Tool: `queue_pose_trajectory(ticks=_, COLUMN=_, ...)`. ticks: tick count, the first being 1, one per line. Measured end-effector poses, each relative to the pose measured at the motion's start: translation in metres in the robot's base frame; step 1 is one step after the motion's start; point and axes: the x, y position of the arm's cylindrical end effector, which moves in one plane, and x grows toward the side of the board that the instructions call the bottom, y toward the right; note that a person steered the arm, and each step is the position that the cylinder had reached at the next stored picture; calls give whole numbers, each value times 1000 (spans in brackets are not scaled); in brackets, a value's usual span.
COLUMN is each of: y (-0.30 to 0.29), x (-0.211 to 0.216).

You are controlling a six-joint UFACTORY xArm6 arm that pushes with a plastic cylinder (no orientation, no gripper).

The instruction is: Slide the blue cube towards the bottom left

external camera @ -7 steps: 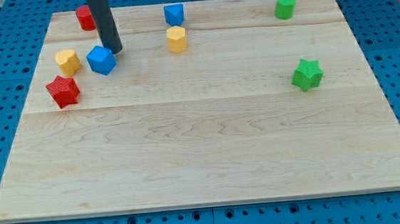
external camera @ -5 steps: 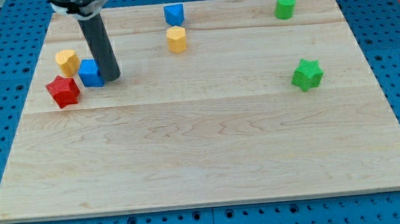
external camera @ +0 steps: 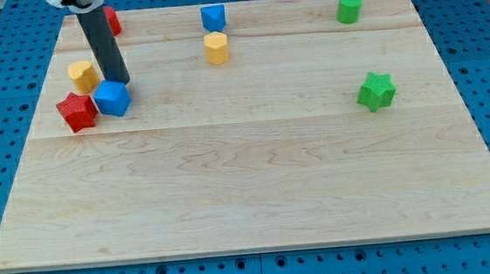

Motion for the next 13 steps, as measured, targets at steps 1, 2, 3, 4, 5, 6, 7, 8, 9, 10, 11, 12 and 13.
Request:
queue_pose_trajectory(ticks=1, y=0, x=30)
queue_pose_trajectory(ticks=2, y=-2, x=64)
queue_pose_trajectory(ticks=3, y=-5, x=96)
queue_pose_trajectory(ticks=4, y=-6, x=121)
queue_pose_trajectory(ticks=5, y=-6, x=145)
queue_pose_trajectory(ticks=6, y=-6, x=156)
queue_pose_trajectory(ticks=7, y=0, x=156)
queue_pose_trajectory(ticks=8, y=17, x=156)
queue_pose_trajectory(ticks=9, y=38, x=122)
queue_pose_trajectory(ticks=10, y=-53, x=124)
queue_pose_trajectory(ticks=11, y=-87, x=148)
queue_pose_trajectory(ticks=12, y=-54, x=159)
queue_pose_trajectory(ticks=13, y=-35, x=173)
